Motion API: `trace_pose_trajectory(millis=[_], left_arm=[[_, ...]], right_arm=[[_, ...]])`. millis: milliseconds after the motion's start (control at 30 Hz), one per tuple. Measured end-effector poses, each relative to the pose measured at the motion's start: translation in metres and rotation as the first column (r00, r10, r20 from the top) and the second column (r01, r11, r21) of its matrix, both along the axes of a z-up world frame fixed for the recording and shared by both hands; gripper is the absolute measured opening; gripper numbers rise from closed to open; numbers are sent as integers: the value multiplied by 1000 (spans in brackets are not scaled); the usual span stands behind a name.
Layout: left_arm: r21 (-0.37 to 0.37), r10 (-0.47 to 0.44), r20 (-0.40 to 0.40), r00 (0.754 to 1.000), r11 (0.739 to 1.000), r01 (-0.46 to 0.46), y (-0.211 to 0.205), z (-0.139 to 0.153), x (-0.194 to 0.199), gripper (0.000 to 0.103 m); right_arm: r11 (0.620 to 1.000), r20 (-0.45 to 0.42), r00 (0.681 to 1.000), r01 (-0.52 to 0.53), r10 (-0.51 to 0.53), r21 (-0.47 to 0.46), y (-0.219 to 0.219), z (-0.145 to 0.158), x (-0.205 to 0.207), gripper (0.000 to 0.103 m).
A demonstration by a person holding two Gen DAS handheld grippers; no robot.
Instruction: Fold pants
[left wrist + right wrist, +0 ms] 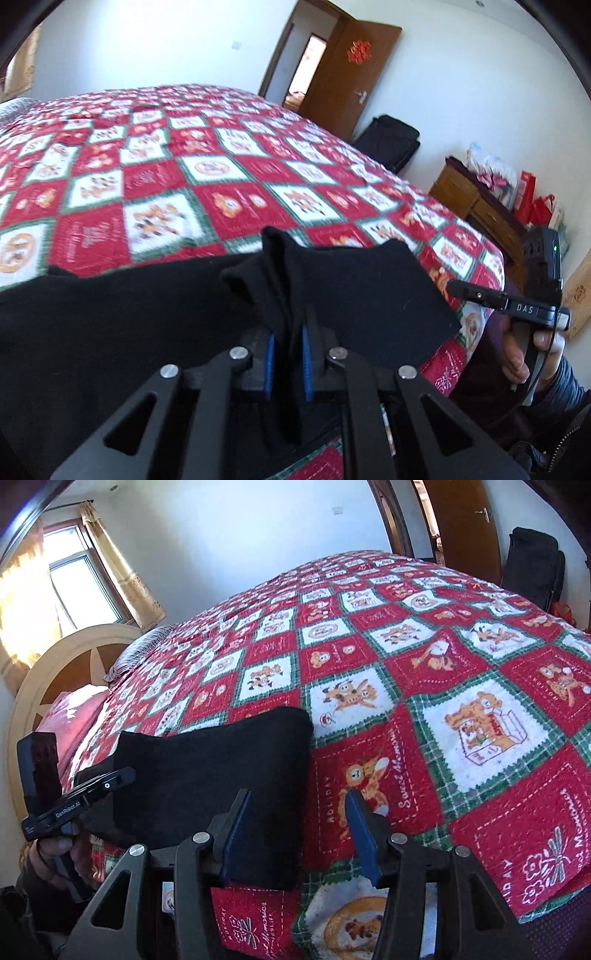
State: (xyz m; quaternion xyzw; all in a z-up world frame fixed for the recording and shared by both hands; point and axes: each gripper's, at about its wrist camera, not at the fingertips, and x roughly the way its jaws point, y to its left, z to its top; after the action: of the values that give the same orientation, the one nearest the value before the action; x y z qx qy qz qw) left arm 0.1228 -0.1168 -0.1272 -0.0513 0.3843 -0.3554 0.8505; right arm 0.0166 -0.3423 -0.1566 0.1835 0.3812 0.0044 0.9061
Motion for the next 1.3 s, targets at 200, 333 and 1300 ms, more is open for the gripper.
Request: trace_pose_trajectory(millis=[200, 333, 1300], left_arm=[[18, 53, -47, 998, 998, -52, 15, -17, 7, 12], [18, 67, -75, 995, 998, -66, 15, -27, 14, 12], [102, 191, 70, 979, 975, -198, 26, -18, 4, 66]], right_arm=[[999, 27, 999, -35, 36, -25, 14, 3, 1, 53], [995, 69, 993, -91, 92, -29, 29, 8, 18, 53], [983, 3, 993, -114, 116, -143, 17, 14, 38, 32]])
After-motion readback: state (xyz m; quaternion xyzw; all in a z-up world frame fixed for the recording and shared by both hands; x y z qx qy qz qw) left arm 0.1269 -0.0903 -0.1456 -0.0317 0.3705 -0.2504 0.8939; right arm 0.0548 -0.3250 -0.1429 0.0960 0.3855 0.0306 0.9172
